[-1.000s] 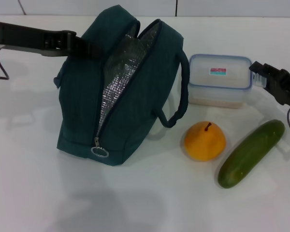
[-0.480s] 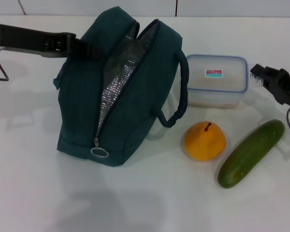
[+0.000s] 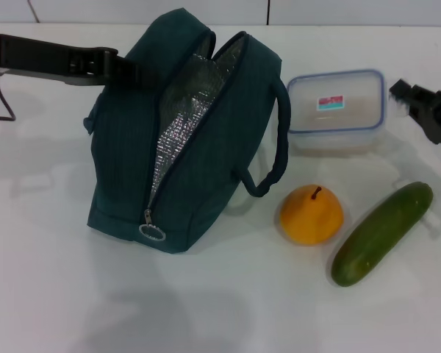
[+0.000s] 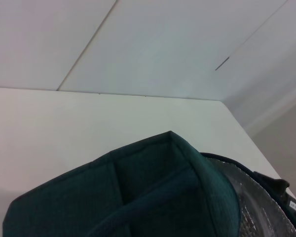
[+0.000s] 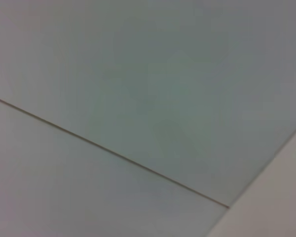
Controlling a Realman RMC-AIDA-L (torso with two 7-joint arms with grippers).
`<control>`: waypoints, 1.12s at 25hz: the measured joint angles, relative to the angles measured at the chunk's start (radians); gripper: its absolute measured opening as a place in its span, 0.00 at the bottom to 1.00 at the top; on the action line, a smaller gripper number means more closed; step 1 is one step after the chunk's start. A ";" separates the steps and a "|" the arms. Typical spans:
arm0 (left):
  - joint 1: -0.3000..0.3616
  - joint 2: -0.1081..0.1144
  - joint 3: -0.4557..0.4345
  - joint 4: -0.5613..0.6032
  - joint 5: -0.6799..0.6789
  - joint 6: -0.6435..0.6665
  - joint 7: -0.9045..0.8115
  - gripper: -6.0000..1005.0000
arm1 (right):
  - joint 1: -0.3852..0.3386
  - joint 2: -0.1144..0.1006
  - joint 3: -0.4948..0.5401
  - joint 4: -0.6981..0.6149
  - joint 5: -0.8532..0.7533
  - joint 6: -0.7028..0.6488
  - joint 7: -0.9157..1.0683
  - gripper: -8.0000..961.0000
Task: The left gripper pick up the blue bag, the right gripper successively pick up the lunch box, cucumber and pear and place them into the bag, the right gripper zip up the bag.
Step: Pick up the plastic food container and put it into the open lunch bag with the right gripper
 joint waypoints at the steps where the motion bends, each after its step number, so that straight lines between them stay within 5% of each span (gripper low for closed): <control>1: 0.000 0.000 0.000 0.000 0.000 0.000 0.000 0.04 | -0.002 0.000 0.000 0.000 0.011 -0.013 -0.004 0.11; 28: -0.002 -0.005 -0.001 0.000 -0.010 -0.006 0.000 0.04 | -0.022 0.000 0.000 0.006 0.267 -0.360 0.136 0.11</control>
